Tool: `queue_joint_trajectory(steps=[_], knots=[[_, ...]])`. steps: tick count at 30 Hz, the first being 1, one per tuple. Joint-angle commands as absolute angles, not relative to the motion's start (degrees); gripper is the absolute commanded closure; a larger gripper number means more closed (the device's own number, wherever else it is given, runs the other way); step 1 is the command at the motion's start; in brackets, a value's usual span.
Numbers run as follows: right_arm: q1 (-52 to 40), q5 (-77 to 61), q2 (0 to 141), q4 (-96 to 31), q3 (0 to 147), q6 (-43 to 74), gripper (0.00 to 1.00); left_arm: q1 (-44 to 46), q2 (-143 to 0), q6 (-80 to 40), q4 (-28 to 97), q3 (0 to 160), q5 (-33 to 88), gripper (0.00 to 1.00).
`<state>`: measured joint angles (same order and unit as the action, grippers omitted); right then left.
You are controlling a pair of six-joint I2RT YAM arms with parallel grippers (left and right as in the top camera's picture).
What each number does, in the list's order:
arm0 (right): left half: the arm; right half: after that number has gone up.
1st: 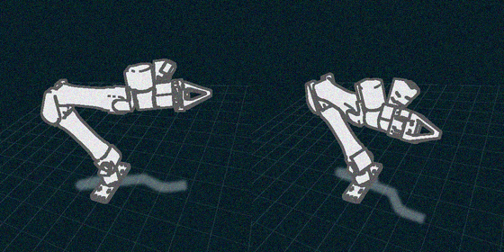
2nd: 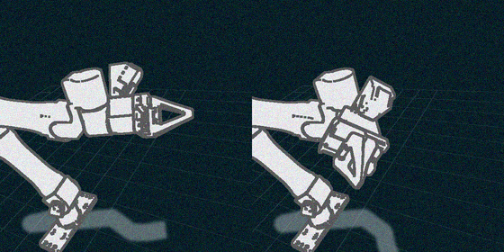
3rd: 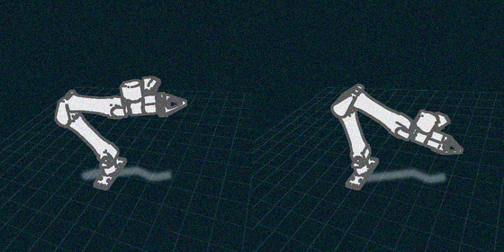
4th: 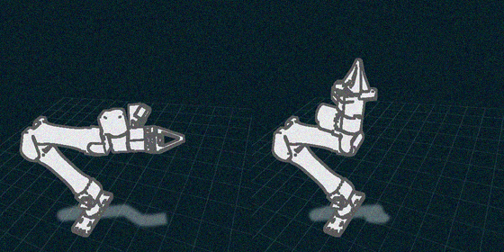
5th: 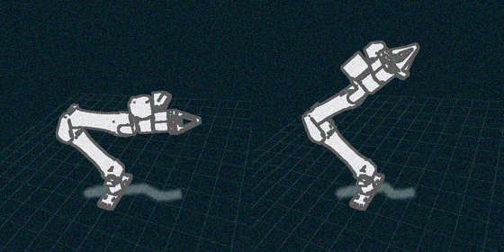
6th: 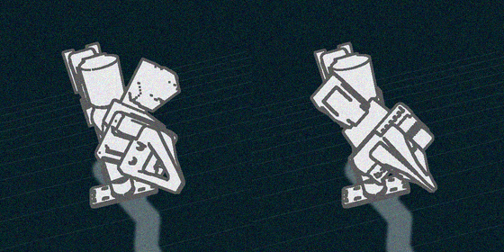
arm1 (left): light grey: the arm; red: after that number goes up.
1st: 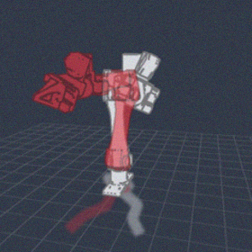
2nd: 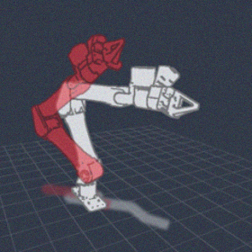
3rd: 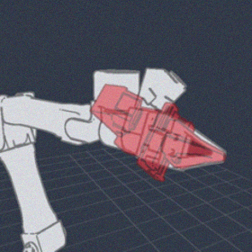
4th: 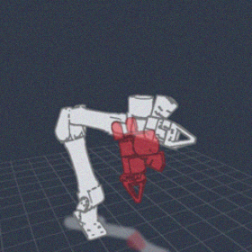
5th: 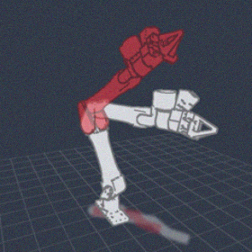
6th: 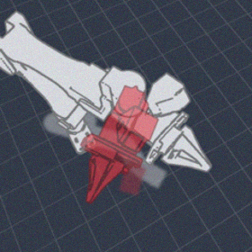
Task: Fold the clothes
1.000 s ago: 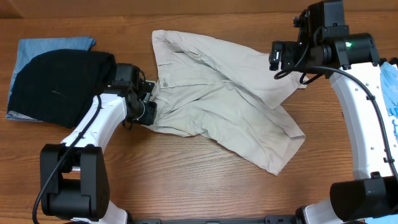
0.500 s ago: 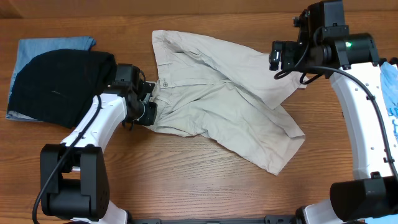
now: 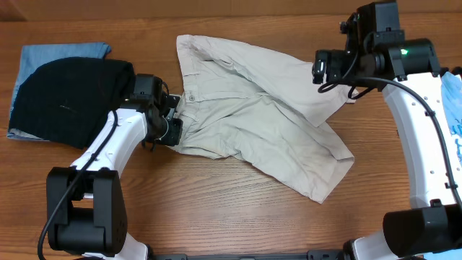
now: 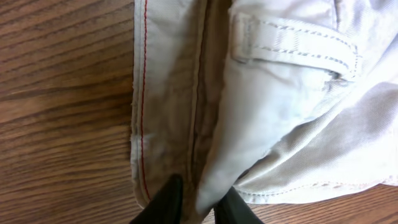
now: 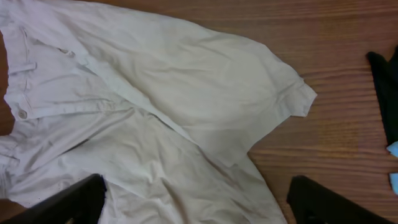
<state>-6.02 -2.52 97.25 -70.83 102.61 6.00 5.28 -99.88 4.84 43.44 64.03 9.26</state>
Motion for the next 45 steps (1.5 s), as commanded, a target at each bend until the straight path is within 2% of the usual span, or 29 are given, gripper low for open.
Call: queue_joint_trajectory(steps=[1, 8, 13, 22, 27, 33, 41, 43, 45], knots=[[-5.93, -2.63, 98.3, -70.89, 100.75, 6.0, 0.15, 5.65, -100.01, 4.67, 43.24, 65.04, 10.59, 0.83], [-5.93, -2.63, 99.9, -66.7, 92.23, 5.15, 0.3, 5.65, -100.01, 4.67, 43.2, 65.04, 10.61, 0.82], [-6.09, -2.63, 100.12, -55.77, 81.45, 2.28, 0.35, 5.65, -100.01, 4.67, 43.22, 65.04, 10.59, 0.82], [-7.46, -5.74, 100.92, -40.05, 69.36, -5.1, 0.35, 5.65, -100.01, 3.81, 42.96, 65.04, 10.59, 0.8], [-8.71, -7.6, 103.39, -36.99, 68.58, -10.79, 0.34, 5.65, -100.01, 3.77, 42.72, 65.04, 10.61, 0.79], [-8.95, -3.51, 105.3, -32.08, 68.58, -10.98, 0.36, 5.65, -100.01, 3.62, 42.61, 65.04, 10.59, 0.78], [-9.37, -4.14, 107.5, -32.14, 68.58, -10.98, 0.37, 5.65, -100.01, 3.62, 41.69, 65.04, 10.59, 0.76], [-9.39, -4.16, 107.5, -31.64, 68.58, -10.98, 0.35, 5.67, -100.01, 2.9, 41.69, 65.04, 10.61, 0.71], [-9.39, -4.16, 107.53, -31.07, 68.58, -10.98, 0.33, 5.65, -100.01, 2.68, 41.58, 65.04, 10.57, 0.7]])
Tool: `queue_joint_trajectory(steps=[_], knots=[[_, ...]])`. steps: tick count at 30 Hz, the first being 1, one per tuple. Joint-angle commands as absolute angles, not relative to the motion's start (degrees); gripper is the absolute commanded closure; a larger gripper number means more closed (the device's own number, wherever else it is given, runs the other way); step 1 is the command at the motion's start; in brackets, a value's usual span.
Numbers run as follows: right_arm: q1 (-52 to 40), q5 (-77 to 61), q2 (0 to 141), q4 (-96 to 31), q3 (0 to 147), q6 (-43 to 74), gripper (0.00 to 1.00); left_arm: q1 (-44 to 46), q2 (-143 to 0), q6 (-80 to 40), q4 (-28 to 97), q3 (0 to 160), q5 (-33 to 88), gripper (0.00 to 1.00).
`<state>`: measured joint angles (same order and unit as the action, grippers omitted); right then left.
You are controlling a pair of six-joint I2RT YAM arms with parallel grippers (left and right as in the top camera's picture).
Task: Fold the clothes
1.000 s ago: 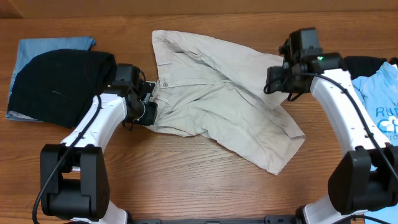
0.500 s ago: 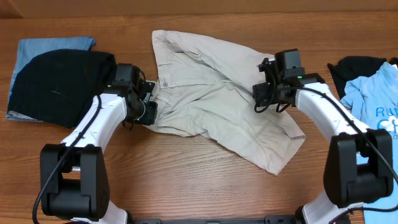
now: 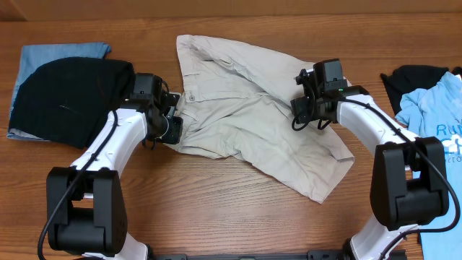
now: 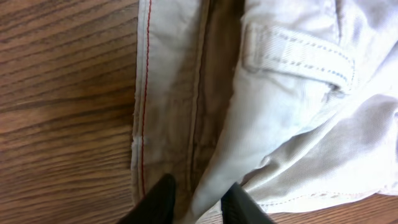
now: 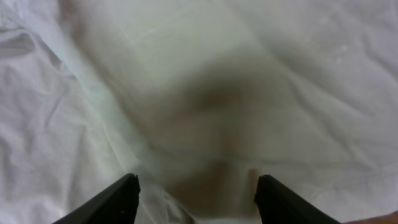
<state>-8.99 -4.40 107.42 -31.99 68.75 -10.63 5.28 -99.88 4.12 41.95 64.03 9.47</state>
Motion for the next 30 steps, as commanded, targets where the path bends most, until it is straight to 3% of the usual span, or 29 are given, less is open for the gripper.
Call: queue_joint_trajectory(steps=[1, 9, 11, 12, 14, 17, 25, 30], knots=[[-9.39, -4.16, 107.53, -31.05, 68.58, -10.98, 0.33, 5.65, -100.01, 2.68, 41.5, 65.04, 10.57, 0.7], [-9.39, -5.28, 110.19, -30.15, 68.58, -10.72, 0.33, 5.65, -100.01, 2.59, 41.3, 65.04, 10.57, 0.67], [-9.39, -5.65, 111.42, -29.3, 68.58, -10.74, 0.38, 5.61, -100.01, 2.59, 41.3, 65.04, 10.55, 0.67], [-9.39, -5.63, 111.7, -28.8, 68.58, -10.74, 0.44, 5.61, -100.01, 2.59, 41.3, 65.04, 10.55, 0.67], [-9.37, -5.06, 111.66, -27.29, 68.66, -10.74, 0.69, 5.61, -100.01, 2.59, 41.3, 65.04, 10.55, 0.66], [-9.37, -1.83, 111.44, -27.51, 69.95, -10.72, 0.95, 5.61, -100.01, 2.59, 41.32, 65.04, 10.55, 0.67], [-9.15, 3.09, 106.96, -31.14, 76.09, -10.72, 0.96, 5.61, -100.01, 2.57, 41.47, 65.04, 10.55, 0.67], [-9.15, 9.65, 106.61, -26.83, 77.76, -11.03, 0.96, 5.63, -100.01, 2.57, 41.52, 65.04, 10.55, 0.67]])
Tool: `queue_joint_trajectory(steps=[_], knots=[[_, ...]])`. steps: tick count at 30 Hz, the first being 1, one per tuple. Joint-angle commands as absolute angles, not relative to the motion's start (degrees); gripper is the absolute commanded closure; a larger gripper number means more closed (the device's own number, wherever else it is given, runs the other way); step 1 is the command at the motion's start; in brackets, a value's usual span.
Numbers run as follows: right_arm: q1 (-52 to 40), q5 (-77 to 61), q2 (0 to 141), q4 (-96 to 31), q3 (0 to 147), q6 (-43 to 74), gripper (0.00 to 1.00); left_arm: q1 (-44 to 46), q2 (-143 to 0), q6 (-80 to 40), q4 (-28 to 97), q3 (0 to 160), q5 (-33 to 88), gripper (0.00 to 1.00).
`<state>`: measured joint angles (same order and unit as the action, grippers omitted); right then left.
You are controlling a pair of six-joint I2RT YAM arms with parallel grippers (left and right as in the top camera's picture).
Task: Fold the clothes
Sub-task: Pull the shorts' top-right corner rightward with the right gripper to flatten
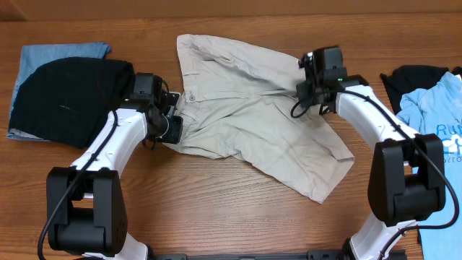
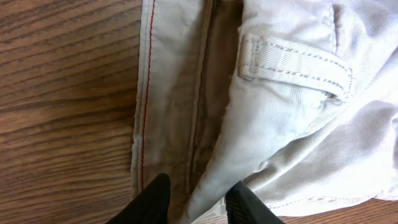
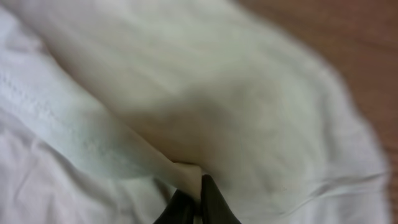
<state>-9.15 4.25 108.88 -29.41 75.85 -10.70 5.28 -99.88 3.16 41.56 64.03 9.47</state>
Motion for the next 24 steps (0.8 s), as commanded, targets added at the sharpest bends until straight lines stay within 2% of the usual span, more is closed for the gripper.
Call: queue_joint_trajectory(steps=[1, 13, 21, 23, 24], knots=[[-9.15, 11.42, 106.61, -24.73, 77.76, -11.0, 0.96, 5.63, -100.01, 2.57, 41.52, 65.04, 10.55, 0.67], [-5.96, 15.29, 107.61, -5.67, 77.58, -15.49, 0.96, 5.63, -100.01, 2.57, 41.71, 65.04, 10.55, 0.7], [-1.43, 11.94, 119.57, 8.47, 77.58, -15.44, 0.96, 5.63, -100.01, 2.57, 43.11, 65.04, 10.52, 0.72], [-0.8, 10.44, 123.24, 13.08, 77.58, -15.46, 0.76, 5.63, -100.01, 2.57, 43.27, 65.04, 10.52, 0.72], [-0.6, 10.35, 124.79, 15.64, 77.58, -15.44, 0.74, 5.63, -100.01, 2.57, 43.18, 65.04, 10.52, 0.72]])
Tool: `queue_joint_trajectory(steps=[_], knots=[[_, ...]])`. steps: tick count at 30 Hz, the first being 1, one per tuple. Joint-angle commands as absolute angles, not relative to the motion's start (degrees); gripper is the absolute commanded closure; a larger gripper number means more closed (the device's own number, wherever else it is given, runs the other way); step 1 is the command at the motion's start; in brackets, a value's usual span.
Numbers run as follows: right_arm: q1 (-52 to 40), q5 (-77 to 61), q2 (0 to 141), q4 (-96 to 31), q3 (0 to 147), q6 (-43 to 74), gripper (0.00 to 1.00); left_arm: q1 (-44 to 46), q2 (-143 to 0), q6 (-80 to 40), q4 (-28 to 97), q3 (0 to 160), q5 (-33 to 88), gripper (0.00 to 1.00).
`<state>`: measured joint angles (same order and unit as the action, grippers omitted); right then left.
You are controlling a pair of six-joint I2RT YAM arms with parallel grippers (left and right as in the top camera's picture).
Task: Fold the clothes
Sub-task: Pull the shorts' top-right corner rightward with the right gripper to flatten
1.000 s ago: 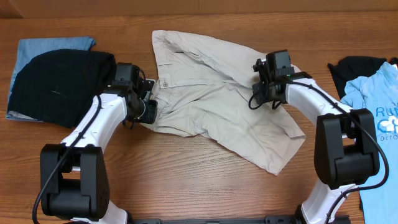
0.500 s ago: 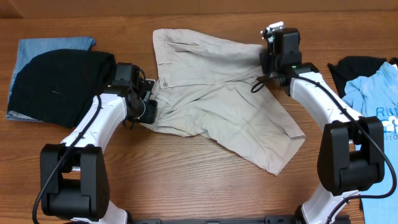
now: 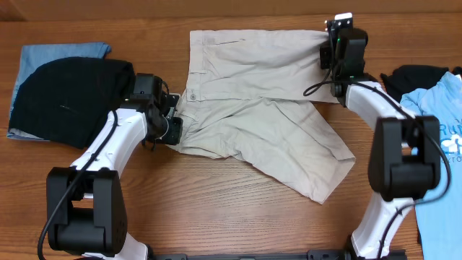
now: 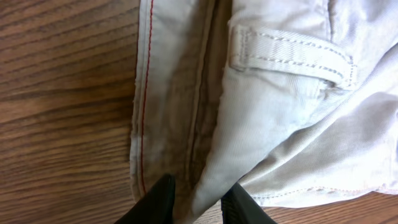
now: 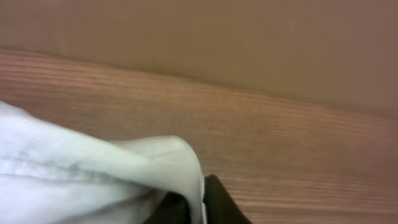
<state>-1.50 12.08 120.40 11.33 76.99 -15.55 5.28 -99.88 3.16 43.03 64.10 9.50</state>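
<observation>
Beige shorts (image 3: 260, 94) lie spread on the wooden table, waistband to the left. The upper leg now stretches flat along the table's far side, its hem pinched by my right gripper (image 3: 333, 45), shut on the cloth (image 5: 155, 168). The lower leg (image 3: 310, 162) runs down to the right. My left gripper (image 3: 172, 128) is shut on the waistband's lower corner (image 4: 199, 199), with a belt loop (image 4: 292, 53) just ahead of the fingers.
A folded black garment (image 3: 68, 97) rests on folded blue denim (image 3: 61, 52) at the far left. A black piece (image 3: 415, 78) and a light blue printed shirt (image 3: 437, 144) lie at the right edge.
My right gripper, shut on the upper leg's cloth, has gone from mid-table to the far right corner, and that leg now lies stretched straight. The left gripper has stayed put.
My right gripper stood open, high above the rumpled shorts, while the left one pinched the waistband corner. Then the right one was low and open on the upper leg, then shut on it. Now that leg is pulled out flat along the far side.
</observation>
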Motion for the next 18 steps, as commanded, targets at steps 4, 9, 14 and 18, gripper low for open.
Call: queue_joint_trajectory(steps=[4, 9, 14, 18], knots=[[-0.58, 10.57, 126.98, 24.21, 77.6, -15.42, 0.26, 5.63, -100.01, 2.57, 42.63, 65.04, 10.52, 0.69], [-0.91, 15.51, 120.57, 24.62, 77.65, -14.79, 0.0, 5.61, -100.01, 2.52, 42.02, 65.04, 10.59, 0.65], [-0.67, 12.27, 107.92, 8.97, 77.65, -8.51, 0.0, 5.65, -100.01, 2.55, 41.25, 65.04, 10.57, 0.64], [-0.62, 2.48, 104.18, -6.04, 77.65, -8.54, 0.07, 5.65, -100.01, 1.41, 40.58, 65.04, 10.55, 0.62]])
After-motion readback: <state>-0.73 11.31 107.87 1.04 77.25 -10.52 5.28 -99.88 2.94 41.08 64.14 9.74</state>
